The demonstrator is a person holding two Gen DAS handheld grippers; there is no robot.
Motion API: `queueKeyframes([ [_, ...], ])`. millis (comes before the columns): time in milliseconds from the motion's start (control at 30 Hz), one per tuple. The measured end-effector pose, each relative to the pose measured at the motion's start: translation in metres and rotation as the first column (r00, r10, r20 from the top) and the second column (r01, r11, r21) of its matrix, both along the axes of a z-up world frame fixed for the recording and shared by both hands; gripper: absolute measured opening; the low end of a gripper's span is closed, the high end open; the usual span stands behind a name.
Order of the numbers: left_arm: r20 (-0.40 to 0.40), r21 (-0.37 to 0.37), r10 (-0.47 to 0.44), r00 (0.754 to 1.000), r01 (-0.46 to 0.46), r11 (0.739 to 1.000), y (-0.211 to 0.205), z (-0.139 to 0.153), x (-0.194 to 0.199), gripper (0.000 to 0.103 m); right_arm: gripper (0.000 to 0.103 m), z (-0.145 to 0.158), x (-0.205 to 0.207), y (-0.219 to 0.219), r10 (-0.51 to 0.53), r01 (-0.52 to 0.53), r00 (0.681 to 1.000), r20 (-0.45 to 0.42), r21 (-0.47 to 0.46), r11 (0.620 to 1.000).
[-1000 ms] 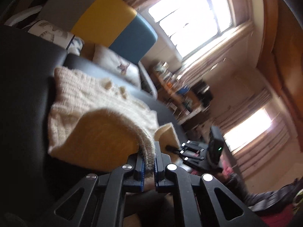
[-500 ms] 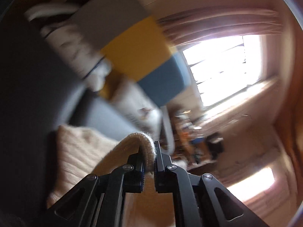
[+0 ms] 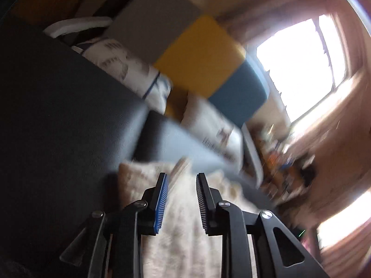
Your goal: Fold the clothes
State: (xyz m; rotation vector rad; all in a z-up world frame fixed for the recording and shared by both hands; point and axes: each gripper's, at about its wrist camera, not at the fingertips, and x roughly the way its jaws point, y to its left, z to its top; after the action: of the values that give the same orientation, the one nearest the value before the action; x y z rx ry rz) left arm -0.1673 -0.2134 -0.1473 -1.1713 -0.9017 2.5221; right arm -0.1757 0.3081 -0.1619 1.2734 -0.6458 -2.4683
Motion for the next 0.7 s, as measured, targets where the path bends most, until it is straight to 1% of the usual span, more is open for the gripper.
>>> queueKeyframes([
  [33,0.054,-0.035,-0.053,0.997,0.055,0.998,0.008,-0.007,-0.002,0.023,0.018,-0.001,0.000,-0.001,0.004,-0.004,1.000,-0.007,0.007,1.000],
  [67,0.104,-0.074,-0.108,0.989,0.116,0.990,0.021,-0.016,-0.002,0.023,0.018,-0.001,-0.001,-0.003,0.011,-0.011,1.000,-0.014,0.020,1.000],
  [100,0.098,-0.139,-0.125,0.987,0.138,0.981,0.031,-0.019,0.004,0.022,0.018,-0.002,-0.002,-0.002,0.016,-0.015,1.000,-0.020,0.034,0.999],
  [133,0.073,-0.197,-0.132,0.989,0.144,0.970,0.039,-0.018,0.012,0.022,0.018,-0.003,-0.002,0.001,0.018,-0.017,1.000,-0.022,0.048,0.999],
  [167,0.082,-0.213,-0.145,0.986,0.160,0.964,0.044,-0.018,0.019,0.019,0.019,-0.003,-0.001,0.000,0.023,-0.022,1.000,-0.017,0.062,0.998],
  [267,0.102,-0.170,-0.152,0.983,0.168,0.971,0.041,-0.020,0.048,0.012,0.019,0.001,0.009,-0.003,0.060,-0.061,0.998,0.011,0.117,0.991],
  [300,0.104,-0.161,-0.150,0.983,0.165,0.973,0.038,-0.020,0.061,0.012,0.019,0.002,0.017,-0.002,0.074,-0.076,0.997,0.018,0.133,0.988],
  [367,0.107,-0.116,-0.152,0.983,0.164,0.980,0.029,-0.023,0.090,0.012,0.019,0.002,0.040,0.003,0.095,-0.097,0.995,0.024,0.125,0.987],
  [400,0.103,-0.114,-0.157,0.982,0.169,0.979,0.028,-0.023,0.103,0.013,0.019,0.001,0.052,0.006,0.104,-0.107,0.994,0.027,0.116,0.988],
  [500,0.065,-0.171,-0.191,0.979,0.200,0.965,0.028,-0.010,0.143,0.015,0.019,-0.001,0.091,0.017,0.113,-0.115,0.993,0.034,0.063,0.991],
  [533,0.040,-0.217,-0.189,0.981,0.193,0.957,0.026,-0.001,0.150,0.017,0.023,0.000,0.101,0.022,0.109,-0.110,0.993,0.037,0.036,0.993],
  [567,0.021,-0.238,-0.191,0.981,0.191,0.952,0.025,0.005,0.152,0.019,0.027,0.002,0.110,0.026,0.101,-0.101,0.994,0.043,0.014,0.995],
  [600,0.003,-0.260,-0.195,0.981,0.189,0.947,0.024,0.011,0.154,0.020,0.033,0.006,0.118,0.030,0.087,-0.087,0.995,0.048,0.010,0.996],
  [633,-0.015,-0.277,-0.199,0.980,0.188,0.942,0.023,0.017,0.155,0.021,0.039,0.013,0.125,0.032,0.070,-0.070,0.997,0.031,0.032,0.997],
  [700,-0.032,-0.271,-0.223,0.974,0.207,0.940,0.023,0.020,0.147,0.023,0.070,0.033,0.138,0.031,0.055,-0.051,0.997,-0.048,0.095,0.994],
])
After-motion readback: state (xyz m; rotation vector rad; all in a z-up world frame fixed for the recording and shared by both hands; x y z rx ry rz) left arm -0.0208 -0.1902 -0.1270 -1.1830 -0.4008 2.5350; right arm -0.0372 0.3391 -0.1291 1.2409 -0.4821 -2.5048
